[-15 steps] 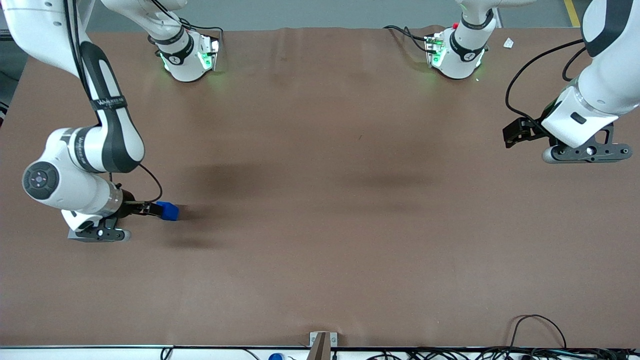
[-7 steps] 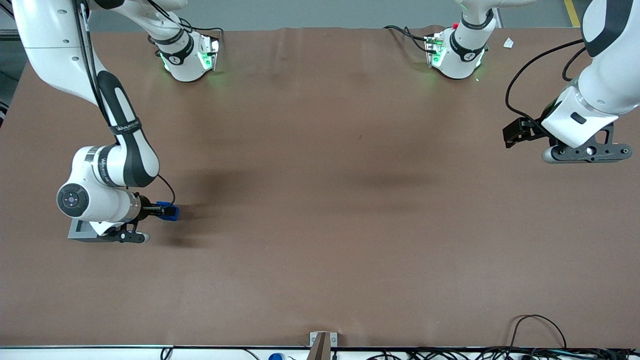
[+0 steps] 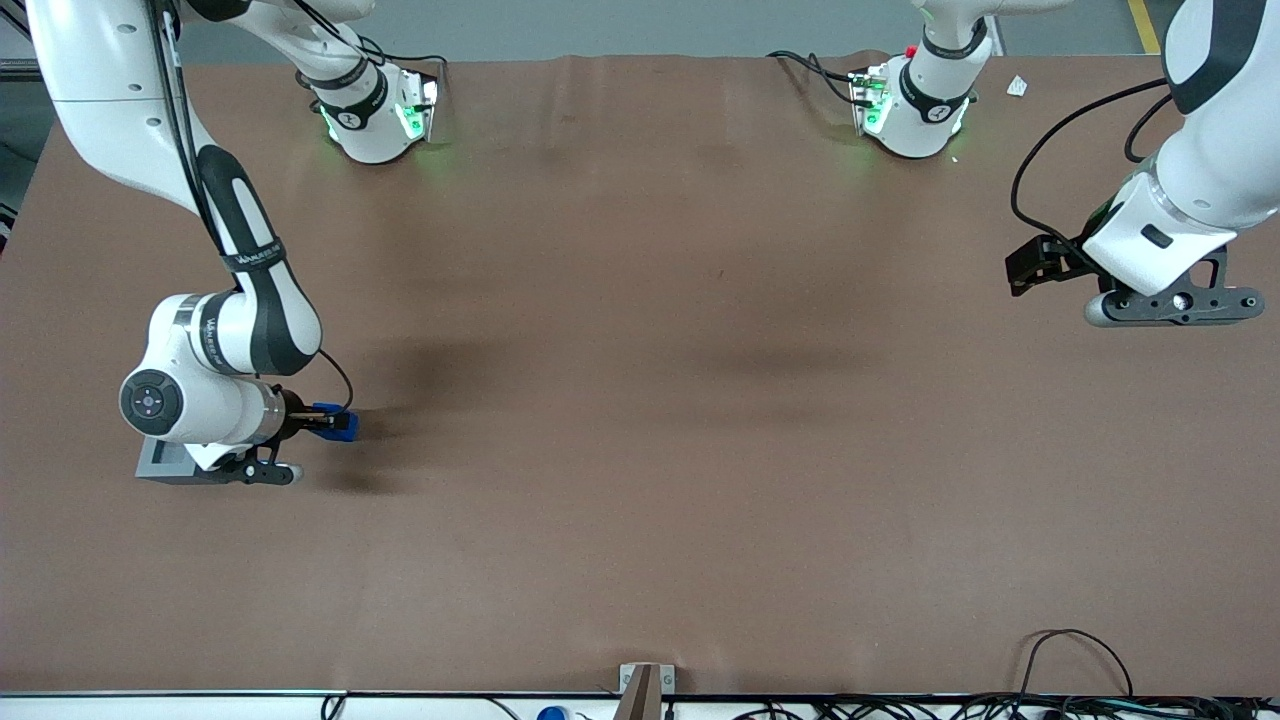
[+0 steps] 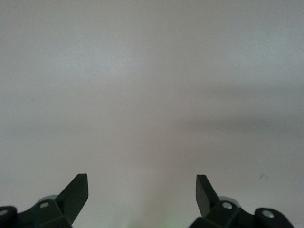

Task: Insert blue part into gray base with right arm
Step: 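Lower the right gripper over the blue block and close on it, then lift the blue block and carry it above the gray base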

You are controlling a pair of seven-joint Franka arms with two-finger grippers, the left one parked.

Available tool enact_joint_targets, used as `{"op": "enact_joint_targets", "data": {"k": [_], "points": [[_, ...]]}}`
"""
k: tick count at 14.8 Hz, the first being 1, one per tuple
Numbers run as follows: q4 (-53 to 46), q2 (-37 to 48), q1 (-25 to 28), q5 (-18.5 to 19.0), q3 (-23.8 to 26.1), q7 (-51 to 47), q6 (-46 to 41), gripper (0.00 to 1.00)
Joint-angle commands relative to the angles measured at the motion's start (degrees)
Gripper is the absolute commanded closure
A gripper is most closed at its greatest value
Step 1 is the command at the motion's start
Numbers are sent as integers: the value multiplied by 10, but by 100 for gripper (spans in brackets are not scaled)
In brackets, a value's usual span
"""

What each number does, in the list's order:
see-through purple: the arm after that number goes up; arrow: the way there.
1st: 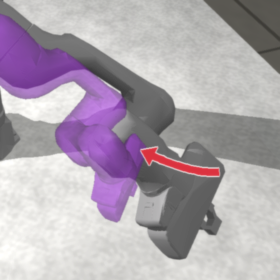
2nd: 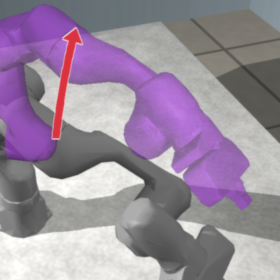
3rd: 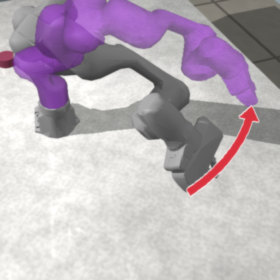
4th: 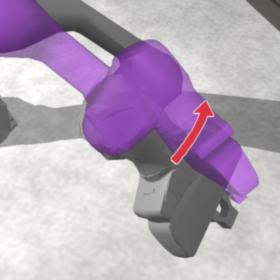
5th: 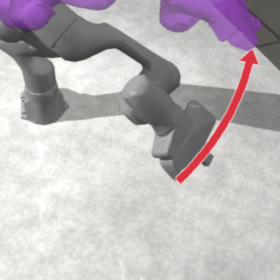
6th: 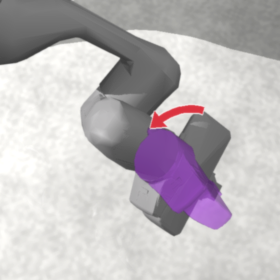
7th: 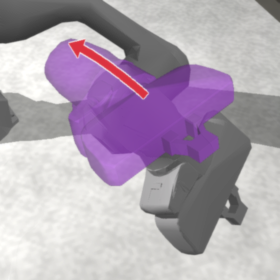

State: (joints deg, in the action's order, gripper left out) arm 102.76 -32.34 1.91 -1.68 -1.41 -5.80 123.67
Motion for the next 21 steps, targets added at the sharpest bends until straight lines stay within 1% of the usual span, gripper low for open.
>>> {"op": "enact_joint_targets", "data": {"k": [1, 6, 7, 8, 10, 11, 14, 17, 18, 20, 21], "points": [[13, 7, -3, -7, 3, -4, 2, 43], [6, 8, -4, -7, 3, -4, -7, 83], [-6, 13, -4, -7, 3, -3, -29, 91], [-33, 17, -5, -6, 2, 0, -63, 95], [-97, 27, -16, -6, -1, 4, -167, 97], [-119, 30, -34, -6, 1, 6, -193, 97], [-128, 62, -55, 0, -1, 47, -218, 99], [-136, 65, -102, 5, -2, 140, -229, 100], [-137, 62, -117, 10, -2, 165, -229, 100], [-140, 55, -131, 39, -1, 193, -222, 100], [-144, 47, -137, 41, -2, 203, -219, 100]]}}
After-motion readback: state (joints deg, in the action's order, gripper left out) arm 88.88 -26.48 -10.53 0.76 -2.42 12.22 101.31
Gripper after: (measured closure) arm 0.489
